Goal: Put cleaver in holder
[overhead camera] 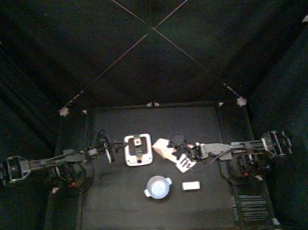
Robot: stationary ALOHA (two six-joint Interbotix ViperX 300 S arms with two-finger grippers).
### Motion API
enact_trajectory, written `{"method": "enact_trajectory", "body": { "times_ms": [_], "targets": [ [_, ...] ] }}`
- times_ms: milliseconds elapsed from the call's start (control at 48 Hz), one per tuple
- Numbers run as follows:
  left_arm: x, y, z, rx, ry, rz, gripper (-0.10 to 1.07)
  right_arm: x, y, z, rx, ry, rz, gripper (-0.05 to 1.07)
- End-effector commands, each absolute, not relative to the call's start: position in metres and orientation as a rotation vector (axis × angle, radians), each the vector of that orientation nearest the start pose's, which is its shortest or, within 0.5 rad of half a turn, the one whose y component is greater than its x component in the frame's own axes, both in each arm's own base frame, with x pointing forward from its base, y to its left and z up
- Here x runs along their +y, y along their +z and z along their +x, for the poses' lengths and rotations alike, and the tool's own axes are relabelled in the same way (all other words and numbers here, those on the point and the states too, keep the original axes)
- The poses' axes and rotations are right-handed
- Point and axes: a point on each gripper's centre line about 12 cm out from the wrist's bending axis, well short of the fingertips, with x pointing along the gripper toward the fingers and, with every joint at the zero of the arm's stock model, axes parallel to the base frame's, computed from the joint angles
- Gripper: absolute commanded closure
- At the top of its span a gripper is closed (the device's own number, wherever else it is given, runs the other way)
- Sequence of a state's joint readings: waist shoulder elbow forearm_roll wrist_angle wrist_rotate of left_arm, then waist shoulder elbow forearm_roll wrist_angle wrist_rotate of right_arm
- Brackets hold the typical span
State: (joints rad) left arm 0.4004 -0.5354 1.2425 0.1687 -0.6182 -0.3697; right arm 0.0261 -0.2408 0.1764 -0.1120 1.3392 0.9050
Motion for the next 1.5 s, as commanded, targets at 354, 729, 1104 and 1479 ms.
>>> {"method": "enact_trajectory", "body": {
  "times_ms": [354, 729, 1104, 1479],
  "targets": [
    [0.085, 0.216, 0.232, 0.038, 0.304, -0.221, 0.50, -0.018, 0.319, 0.323, 1.180, -0.678, 0.630, 0.55],
    [0.086, 0.214, 0.231, 0.041, 0.309, -0.222, 0.50, -0.022, 0.306, 0.332, 1.213, -0.654, 0.587, 0.55],
    [0.086, 0.213, 0.230, 0.047, 0.311, -0.223, 0.50, -0.024, 0.305, 0.334, 1.219, -0.655, 0.605, 0.55],
    [0.086, 0.212, 0.229, 0.053, 0.314, -0.223, 0.50, -0.031, 0.307, 0.336, 1.221, -0.667, 0.639, 0.55]
  ]
}}
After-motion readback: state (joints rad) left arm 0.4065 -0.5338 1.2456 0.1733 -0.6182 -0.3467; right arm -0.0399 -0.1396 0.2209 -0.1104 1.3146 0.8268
